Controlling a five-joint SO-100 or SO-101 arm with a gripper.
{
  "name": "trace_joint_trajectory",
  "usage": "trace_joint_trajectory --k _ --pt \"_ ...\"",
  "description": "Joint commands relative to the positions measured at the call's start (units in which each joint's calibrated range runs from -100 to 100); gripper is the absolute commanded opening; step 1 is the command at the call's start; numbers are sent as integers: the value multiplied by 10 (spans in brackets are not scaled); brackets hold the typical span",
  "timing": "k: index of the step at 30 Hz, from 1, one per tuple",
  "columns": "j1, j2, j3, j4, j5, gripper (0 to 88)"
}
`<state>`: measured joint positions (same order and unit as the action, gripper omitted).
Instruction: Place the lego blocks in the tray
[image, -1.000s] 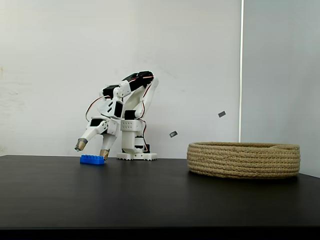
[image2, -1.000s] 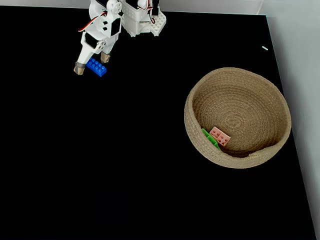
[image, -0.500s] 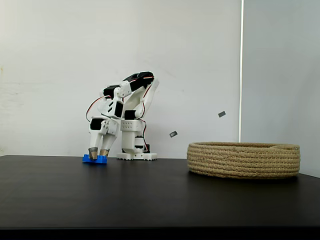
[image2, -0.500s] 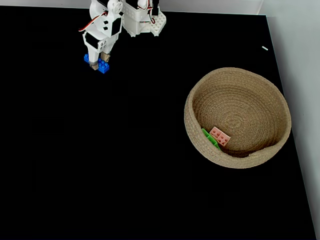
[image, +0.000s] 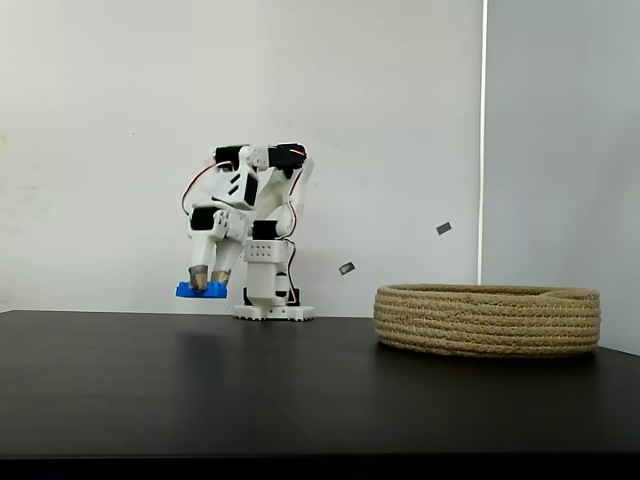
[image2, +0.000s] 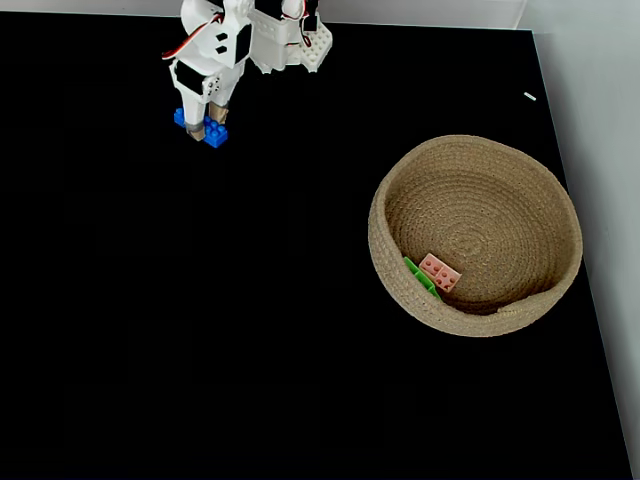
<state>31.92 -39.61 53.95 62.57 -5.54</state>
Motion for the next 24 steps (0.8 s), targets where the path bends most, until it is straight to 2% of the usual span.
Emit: trace_joint_trajectory --k 1,4,9,16,24 --pt "-101 -5 -209 88 -45 2" --pt "-191 17 -337 149 -65 2" --pt "-318 50 -465 143 -116 2" --pt "-414 118 -534 123 -204 2" --pt "-502 212 -607 79 -209 3"
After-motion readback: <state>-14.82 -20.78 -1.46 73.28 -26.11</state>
